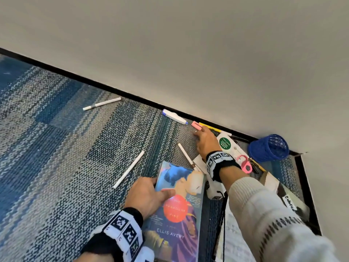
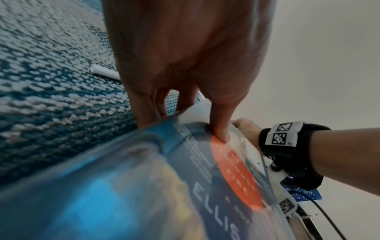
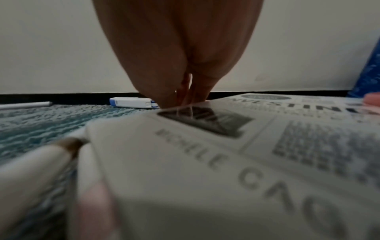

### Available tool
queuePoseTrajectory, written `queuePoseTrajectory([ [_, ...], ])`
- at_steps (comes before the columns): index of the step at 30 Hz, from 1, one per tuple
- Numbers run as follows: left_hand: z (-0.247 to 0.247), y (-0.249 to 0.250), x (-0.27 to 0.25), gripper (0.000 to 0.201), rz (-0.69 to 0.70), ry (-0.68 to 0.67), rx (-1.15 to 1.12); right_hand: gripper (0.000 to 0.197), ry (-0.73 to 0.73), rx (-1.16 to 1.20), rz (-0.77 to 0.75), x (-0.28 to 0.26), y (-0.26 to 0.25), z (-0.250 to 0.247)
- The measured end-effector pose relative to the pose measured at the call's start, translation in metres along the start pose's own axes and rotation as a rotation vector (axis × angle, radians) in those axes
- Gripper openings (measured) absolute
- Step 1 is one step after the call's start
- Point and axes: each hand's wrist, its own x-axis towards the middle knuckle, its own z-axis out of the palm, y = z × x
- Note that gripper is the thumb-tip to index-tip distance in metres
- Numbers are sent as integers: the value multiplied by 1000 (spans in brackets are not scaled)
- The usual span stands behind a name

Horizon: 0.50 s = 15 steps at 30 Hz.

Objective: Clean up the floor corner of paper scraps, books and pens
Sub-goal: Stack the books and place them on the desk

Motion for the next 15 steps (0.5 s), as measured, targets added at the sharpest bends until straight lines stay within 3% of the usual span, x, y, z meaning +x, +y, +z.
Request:
queuePoseTrajectory([
  [4,-1,0,-1,34,27,-1,-52,24,29,67,74,3,7,-2],
  [10,-2,-1,-2,35,47,-13,-63,34,3,88,87,3,9,0],
  [15,0,-3,-1,38,21,-11,-22,20,59,48,95,10,10,-2],
])
